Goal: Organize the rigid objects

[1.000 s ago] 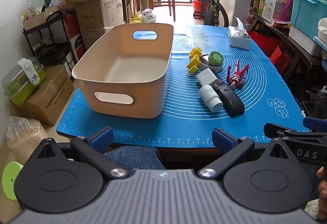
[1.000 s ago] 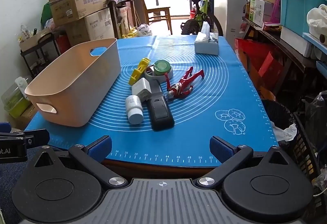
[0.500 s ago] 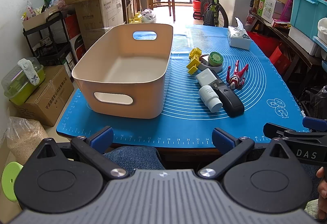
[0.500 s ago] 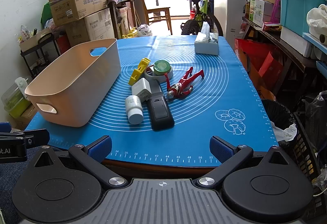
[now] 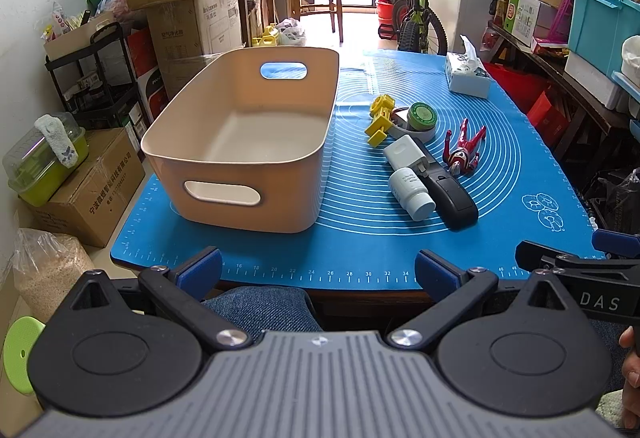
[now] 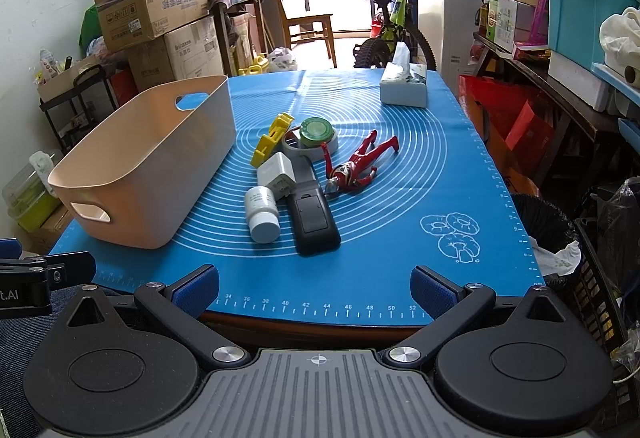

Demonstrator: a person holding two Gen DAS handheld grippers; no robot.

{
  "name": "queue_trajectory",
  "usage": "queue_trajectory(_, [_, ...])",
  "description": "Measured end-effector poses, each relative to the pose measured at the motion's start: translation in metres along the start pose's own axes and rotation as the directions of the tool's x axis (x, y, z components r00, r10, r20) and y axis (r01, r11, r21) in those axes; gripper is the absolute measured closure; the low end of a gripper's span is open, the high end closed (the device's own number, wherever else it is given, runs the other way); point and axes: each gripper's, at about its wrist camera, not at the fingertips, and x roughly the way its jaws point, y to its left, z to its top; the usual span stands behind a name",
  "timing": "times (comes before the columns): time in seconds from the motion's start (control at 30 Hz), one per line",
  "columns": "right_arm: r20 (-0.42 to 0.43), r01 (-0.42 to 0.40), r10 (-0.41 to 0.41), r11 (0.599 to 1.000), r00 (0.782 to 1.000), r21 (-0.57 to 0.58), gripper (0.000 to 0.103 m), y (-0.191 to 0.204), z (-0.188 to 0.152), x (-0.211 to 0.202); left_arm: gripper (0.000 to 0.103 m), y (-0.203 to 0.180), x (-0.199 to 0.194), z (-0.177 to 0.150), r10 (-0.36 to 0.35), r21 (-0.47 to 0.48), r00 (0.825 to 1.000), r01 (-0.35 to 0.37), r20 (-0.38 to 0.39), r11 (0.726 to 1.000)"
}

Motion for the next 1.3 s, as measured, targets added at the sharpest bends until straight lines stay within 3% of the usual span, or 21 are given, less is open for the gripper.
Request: queue_trajectory(1.3, [0.013, 0.0, 0.0, 1.0, 1.0, 0.01, 0.002, -0.0006, 0.0016, -0.003, 0.002, -0.0002, -0.0015, 0.0022, 0.007, 0.009, 1.0, -0.007, 0.004, 1.0])
